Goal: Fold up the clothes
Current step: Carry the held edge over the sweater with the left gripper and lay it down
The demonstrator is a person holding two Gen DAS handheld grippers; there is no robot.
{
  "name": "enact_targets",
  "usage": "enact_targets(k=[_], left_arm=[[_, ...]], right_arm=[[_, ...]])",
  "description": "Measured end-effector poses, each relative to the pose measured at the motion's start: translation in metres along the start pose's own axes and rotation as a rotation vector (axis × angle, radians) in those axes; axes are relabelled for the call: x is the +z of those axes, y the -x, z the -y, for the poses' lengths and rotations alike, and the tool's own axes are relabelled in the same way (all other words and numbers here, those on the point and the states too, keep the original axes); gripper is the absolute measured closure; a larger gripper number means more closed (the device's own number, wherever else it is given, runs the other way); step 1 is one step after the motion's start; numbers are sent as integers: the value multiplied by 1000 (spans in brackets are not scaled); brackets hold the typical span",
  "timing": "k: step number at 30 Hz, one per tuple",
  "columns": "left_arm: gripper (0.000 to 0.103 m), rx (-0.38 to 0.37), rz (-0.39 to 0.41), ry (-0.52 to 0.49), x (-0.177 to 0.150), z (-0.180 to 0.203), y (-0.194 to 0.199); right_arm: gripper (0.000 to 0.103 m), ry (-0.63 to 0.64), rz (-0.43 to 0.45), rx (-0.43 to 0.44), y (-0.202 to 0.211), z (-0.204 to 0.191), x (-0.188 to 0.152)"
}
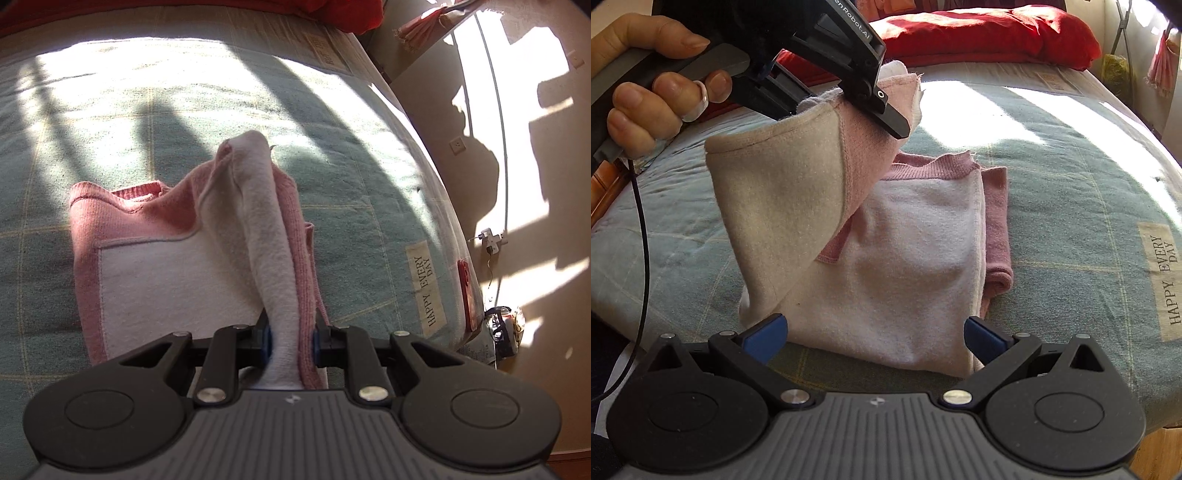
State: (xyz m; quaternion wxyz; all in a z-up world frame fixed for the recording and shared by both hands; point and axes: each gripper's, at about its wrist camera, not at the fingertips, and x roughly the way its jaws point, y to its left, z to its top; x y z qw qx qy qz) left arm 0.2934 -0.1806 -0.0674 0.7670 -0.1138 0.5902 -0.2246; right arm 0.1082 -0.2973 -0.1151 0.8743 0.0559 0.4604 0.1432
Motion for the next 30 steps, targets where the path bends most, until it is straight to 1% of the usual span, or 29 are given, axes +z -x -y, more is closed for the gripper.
enact_targets(k=[6, 13, 21, 30], left_arm=[[85, 25, -23, -4, 3, 11, -20], [85, 67, -50, -30, 3, 28, -42], [85, 106, -75, -26, 2, 33, -68], [84, 141, -100, -21, 1, 35, -93]], right_arm=[[0, -31, 9, -1, 4, 13, -8], [0, -94, 42, -5, 12, 33, -18], [0, -152, 60, 0, 14, 49, -26], [0, -186, 64, -8, 14, 57, -30]])
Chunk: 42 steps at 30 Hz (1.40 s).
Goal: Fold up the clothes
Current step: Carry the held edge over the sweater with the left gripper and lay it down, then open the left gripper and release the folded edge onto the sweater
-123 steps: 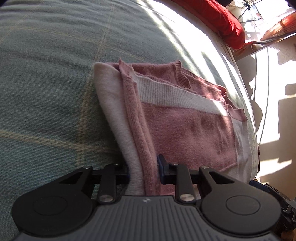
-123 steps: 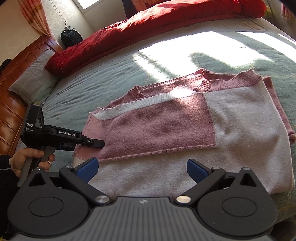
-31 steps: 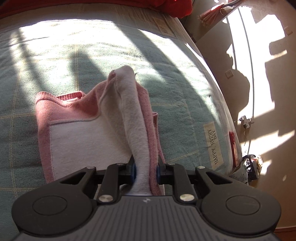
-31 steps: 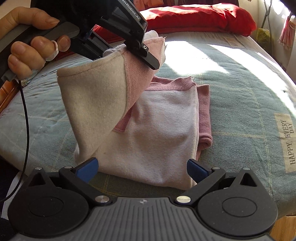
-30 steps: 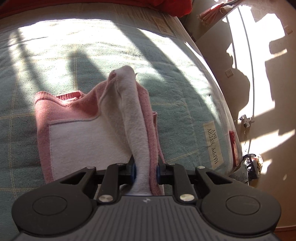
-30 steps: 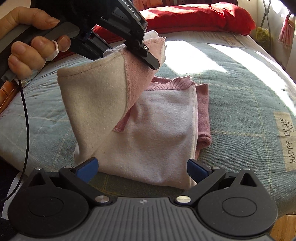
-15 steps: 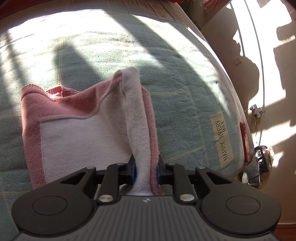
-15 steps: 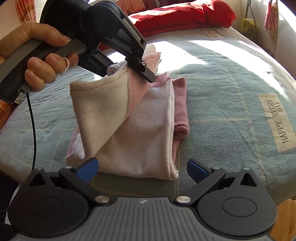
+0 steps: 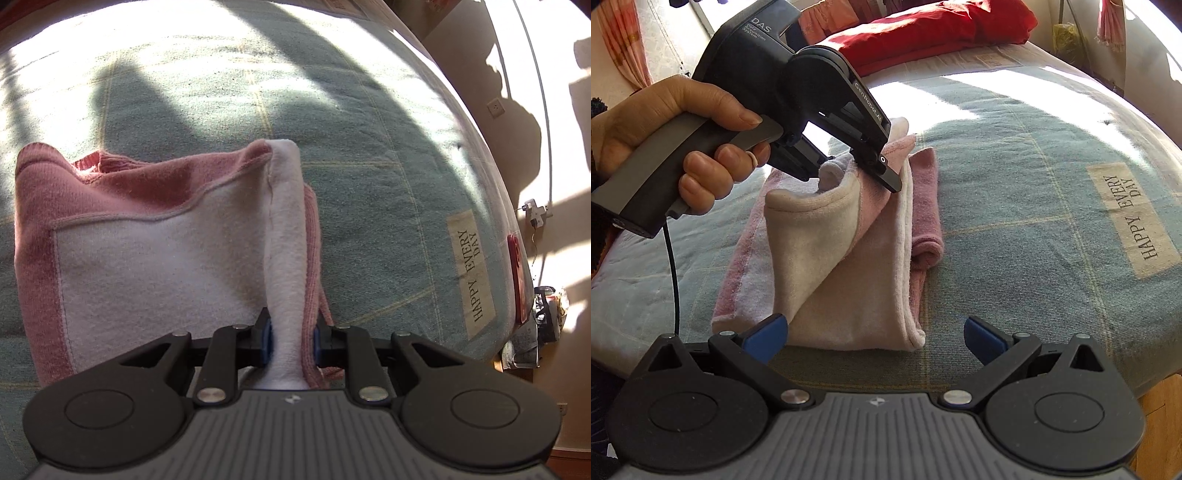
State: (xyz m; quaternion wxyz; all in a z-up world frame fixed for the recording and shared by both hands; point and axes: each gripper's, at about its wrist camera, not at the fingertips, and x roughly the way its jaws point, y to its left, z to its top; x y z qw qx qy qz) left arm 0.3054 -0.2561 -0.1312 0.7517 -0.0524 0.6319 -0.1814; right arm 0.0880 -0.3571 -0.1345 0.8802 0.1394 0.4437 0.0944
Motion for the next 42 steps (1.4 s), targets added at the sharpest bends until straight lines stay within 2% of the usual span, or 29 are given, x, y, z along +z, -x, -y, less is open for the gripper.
enact_targets(k=[2, 3, 7, 14, 16, 18, 21, 23, 26, 27, 30, 31, 34, 35, 36, 39, 42], left_arm=[[82, -4, -7, 1, 1, 1, -3], [75, -6, -10, 1, 2, 1, -5], [65, -16, -4, -27, 2, 9, -4], [63, -81, 22, -93, 4, 21, 18], [59, -88, 27, -122, 4, 20, 30], [56, -81, 44, -173, 1, 17, 45], [51, -20, 82, -278, -8, 9, 66], [46, 29, 103, -369, -20, 1, 78], [41, 101, 123, -502, -44, -13, 91], [41, 117, 124, -536, -53, -17, 93], [40, 142, 123, -645, -86, -29, 101], [35, 145, 123, -685, -99, -33, 104], [33, 161, 130, -792, -135, -39, 105], [33, 165, 139, -836, -150, -40, 105], [33, 165, 148, -873, -162, -42, 103], [33, 153, 164, -940, -187, -44, 93], [33, 150, 189, -964, -198, -44, 76]], right_arm=[[0, -8, 5, -6, 1, 1, 0], [0, -12, 8, -8, 1, 2, -1], [0, -27, 6, -13, -1, 5, 0], [0, -32, 0, -20, -1, 5, -1], [0, -32, 5, -19, 1, 5, -1], [0, -42, 19, -15, 4, 7, -2], [0, -89, 60, 1, 10, 15, -1], [2, -142, 95, 32, 14, 23, 1], [15, -231, 121, 64, 18, 36, 3], [15, -253, 127, 64, 18, 39, 4], [19, -288, 137, 54, 19, 44, 7], [19, -291, 137, 55, 19, 43, 8], [30, -280, 150, 57, 20, 36, 11], [40, -269, 154, 69, 20, 32, 12], [44, -258, 160, 82, 19, 28, 13], [46, -213, 147, 101, 11, 16, 18], [44, -152, 110, 59, -1, 5, 22]])
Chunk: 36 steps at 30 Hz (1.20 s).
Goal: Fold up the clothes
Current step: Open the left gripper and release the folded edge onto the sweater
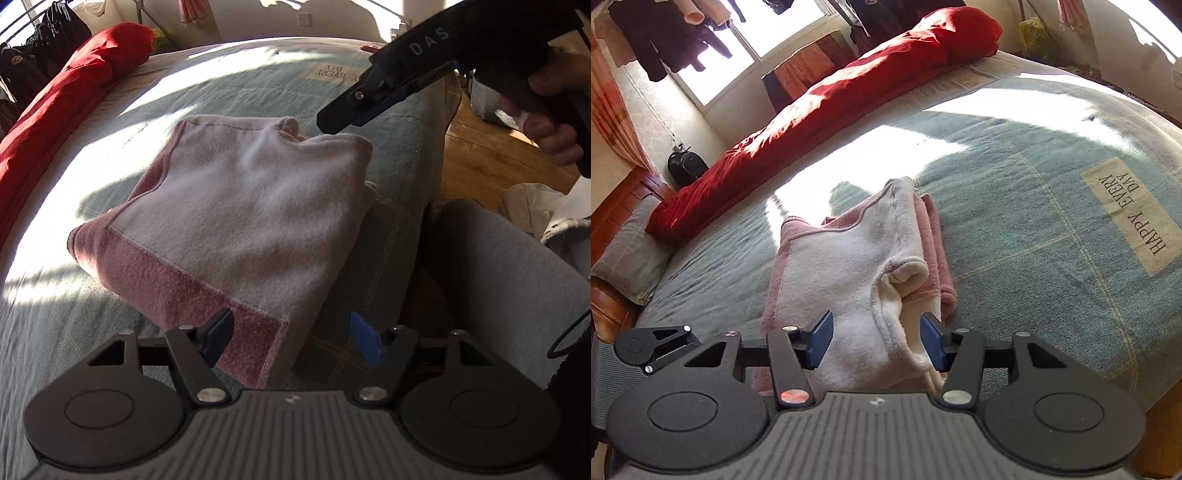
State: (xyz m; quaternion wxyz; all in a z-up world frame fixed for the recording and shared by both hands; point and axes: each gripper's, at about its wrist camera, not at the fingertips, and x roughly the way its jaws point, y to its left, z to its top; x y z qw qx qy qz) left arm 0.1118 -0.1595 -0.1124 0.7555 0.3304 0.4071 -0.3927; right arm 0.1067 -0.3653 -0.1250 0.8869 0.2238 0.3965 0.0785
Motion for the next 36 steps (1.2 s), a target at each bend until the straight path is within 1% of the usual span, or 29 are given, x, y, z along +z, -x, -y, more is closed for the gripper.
enact_targets(k=[2, 5, 6, 7, 8, 9, 10, 11, 12, 13, 14, 17, 21, 24, 26, 27, 28, 30, 32, 36], left_arm=[[33, 21, 30, -6, -2, 5, -8], [33, 50, 55, -29, -3, 12, -18], [33, 70, 57, -53, -4, 15, -21], [33, 99, 64, -92, -5, 19, -22], [33, 129, 67, -126, -7, 21, -23], [39, 148, 61, -145, -9, 21, -23], [52, 163, 49, -157, -12, 20, -23], [58, 177, 38, -170, -14, 19, -23], [66, 183, 30, -170, -16, 17, -23], [70, 184, 23, -164, -18, 12, -22], [70, 180, 24, -144, -20, 7, -19], [70, 150, 19, -83, -23, -8, -12], [70, 111, -1, -37, -29, -19, -14], [69, 58, 6, 4, -28, -25, -6], [69, 13, 27, 26, -24, -32, 6], [66, -2, 46, 35, -21, -36, 13], [64, -5, 63, 51, -16, -42, 19], [65, 24, 103, 79, -5, -55, 26], [65, 49, 136, 131, 7, -72, 24], [64, 82, 181, 245, 30, -109, 10]], right_arm=[[43, 43, -19, -39, -9, -6, -2], [43, 79, -52, -68, -21, -8, -8], [43, 84, -62, -85, -24, -8, -10], [45, 84, -69, -99, -26, -7, -12], [53, 79, -67, -101, -24, -5, -13], [59, 75, -62, -92, -21, -5, -14], [74, 70, -57, -83, -18, -4, -14], [86, 60, -56, -71, -16, -2, -14], [88, 44, -60, -57, -13, 0, -13], [88, 32, -61, -44, -11, 2, -11], [89, 30, -61, -38, -9, 3, -11], [89, 40, -89, -48, -10, 3, -15], [88, 29, -156, -80, -24, 10, -29], [85, 25, -127, -73, -13, 7, -25], [82, 41, -83, -77, -2, 1, -13], [82, 48, -67, -72, 1, -2, -5], [82, 55, -54, -66, 2, -5, 3], [81, 69, -29, -54, 2, -12, 19], [80, 84, -11, -45, 1, -19, 34], [78, 127, -26, -36, -19, -36, 54]])
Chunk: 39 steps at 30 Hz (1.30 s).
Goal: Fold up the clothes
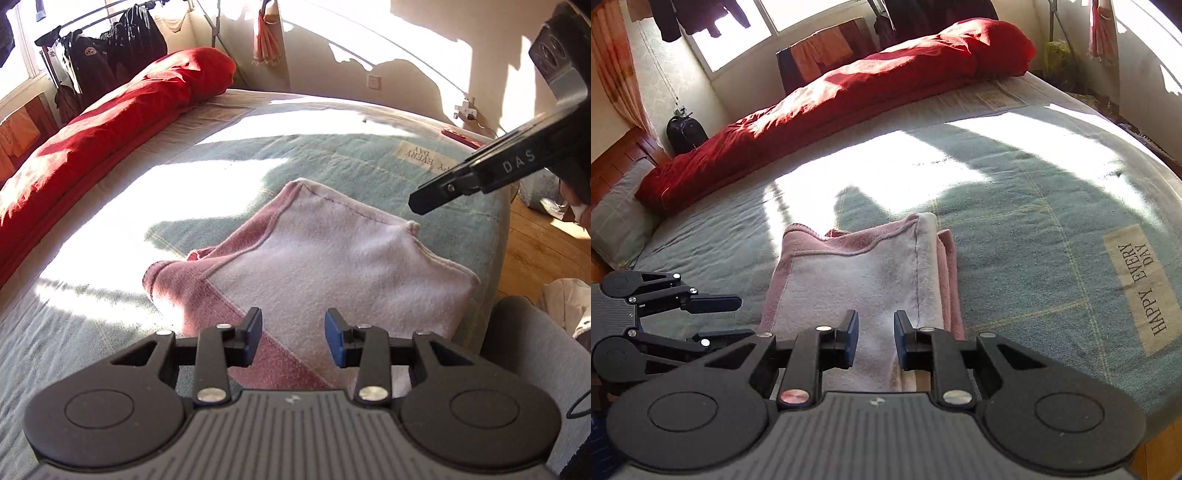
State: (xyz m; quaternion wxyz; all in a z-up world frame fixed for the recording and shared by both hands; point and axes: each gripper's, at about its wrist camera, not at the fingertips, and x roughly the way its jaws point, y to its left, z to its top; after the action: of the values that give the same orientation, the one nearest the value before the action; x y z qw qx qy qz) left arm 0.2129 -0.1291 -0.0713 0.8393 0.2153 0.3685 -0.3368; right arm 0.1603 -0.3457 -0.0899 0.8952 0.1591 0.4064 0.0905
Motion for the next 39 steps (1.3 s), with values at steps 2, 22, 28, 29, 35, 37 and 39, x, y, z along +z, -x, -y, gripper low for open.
enact_targets(k=[2, 22, 28, 29, 35, 37, 39], left_arm=[[65, 3, -6, 55, 7, -15, -19], [59, -88, -18, 280, -38, -50, -71], [59, -96, -1, 307, -43, -53, -71], [59, -96, 0, 309, -43, -53, -71], [59, -81, 18, 291, -33, -50, -57], [59, -75, 39, 260, -27, -47, -49], [54, -72, 68, 238, -22, -45, -43]], right_arm=[[76, 25, -10, 4, -9, -6, 9], [52, 370, -162, 38, -166, -10, 114], [52, 534, -276, 62, -210, -35, 102], [53, 545, -294, 64, -212, -36, 100], [90, 657, -282, 56, -191, -49, 84], [91, 686, -259, 33, -183, -54, 81], [91, 711, -207, -8, -173, -58, 81]])
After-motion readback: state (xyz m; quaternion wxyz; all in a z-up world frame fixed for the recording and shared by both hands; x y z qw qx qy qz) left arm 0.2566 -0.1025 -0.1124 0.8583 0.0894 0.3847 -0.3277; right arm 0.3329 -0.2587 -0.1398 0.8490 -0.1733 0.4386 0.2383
